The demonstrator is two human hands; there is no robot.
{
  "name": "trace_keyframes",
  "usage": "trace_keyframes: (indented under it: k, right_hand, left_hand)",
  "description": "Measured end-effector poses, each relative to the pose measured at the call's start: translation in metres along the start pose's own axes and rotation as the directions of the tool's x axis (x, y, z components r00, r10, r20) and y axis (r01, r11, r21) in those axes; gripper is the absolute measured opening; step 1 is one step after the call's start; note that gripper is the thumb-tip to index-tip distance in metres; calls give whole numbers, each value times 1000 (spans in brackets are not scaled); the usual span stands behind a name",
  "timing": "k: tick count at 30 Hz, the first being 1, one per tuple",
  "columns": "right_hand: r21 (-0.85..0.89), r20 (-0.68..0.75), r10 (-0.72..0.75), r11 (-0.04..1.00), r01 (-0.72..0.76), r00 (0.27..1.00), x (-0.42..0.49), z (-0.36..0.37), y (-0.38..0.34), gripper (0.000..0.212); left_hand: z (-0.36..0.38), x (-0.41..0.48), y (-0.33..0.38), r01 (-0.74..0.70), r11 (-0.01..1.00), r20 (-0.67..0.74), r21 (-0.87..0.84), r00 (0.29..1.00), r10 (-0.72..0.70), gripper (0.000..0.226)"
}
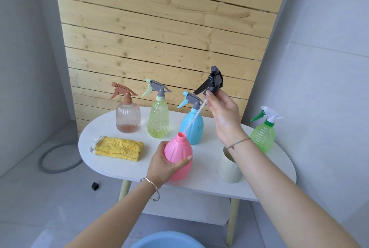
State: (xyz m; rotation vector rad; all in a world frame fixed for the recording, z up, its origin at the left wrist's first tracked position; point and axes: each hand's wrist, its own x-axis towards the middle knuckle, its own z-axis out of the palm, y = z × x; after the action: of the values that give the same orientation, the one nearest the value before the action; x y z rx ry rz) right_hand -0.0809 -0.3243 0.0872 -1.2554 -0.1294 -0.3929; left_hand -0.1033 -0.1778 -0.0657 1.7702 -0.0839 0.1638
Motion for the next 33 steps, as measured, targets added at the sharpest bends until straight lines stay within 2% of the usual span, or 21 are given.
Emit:
trace_keyframes:
  k: [5,8,11,15,18,20,23,26,29,33]
  right_hand:
    - [-125,50,7,992,0,999,-12,5,18,21]
    - [-264,179,124,962,-74,976,-21,4,36,22]
    - [-361,238,219,924,-123,946,-28,-3,55,23]
    - [-342,236,242,927,-153,941,-33,-9,64,30]
    - [-353,288,246,925,-137,925,-35,-11,67,24]
    - [-355,272,211,929,-106,939,-37,-11,70,20]
    - [-324,202,147,943,-76,968,-43,-11,77,21]
    - [-269,145,117,960,-75,982,-49,-9,82,20]
    - [-257,86,86,965,-62,993,-50,-3,84,28]
    - [-345,113,69,938,-26,991,-47,3,87,41]
  left_hand:
    - [-2,1,-1,1,999,15,36,1000,-1,84]
    - [-1,0,-2,8,999,17,33,1000,-9,86]
    - [0,0,-4,15,999,11,38,1000,-15,90]
    - [1,1,-5,28,999,20,37,999,-28,94]
    - [2,3,-8,25,999,11,46,1000,-26,100]
    - [2,3,-9,28,999,14,43,999,-29,96]
    - [1,2,-8,17,999,24,35,1000,-18,78]
    - [1,0,-5,2,1000,17,26,1000,-2,81]
    - [1,0,-5,-2,1000,13,25,1000,1,86]
    - [0,1,-5,-3,999,34,35,999,2,75]
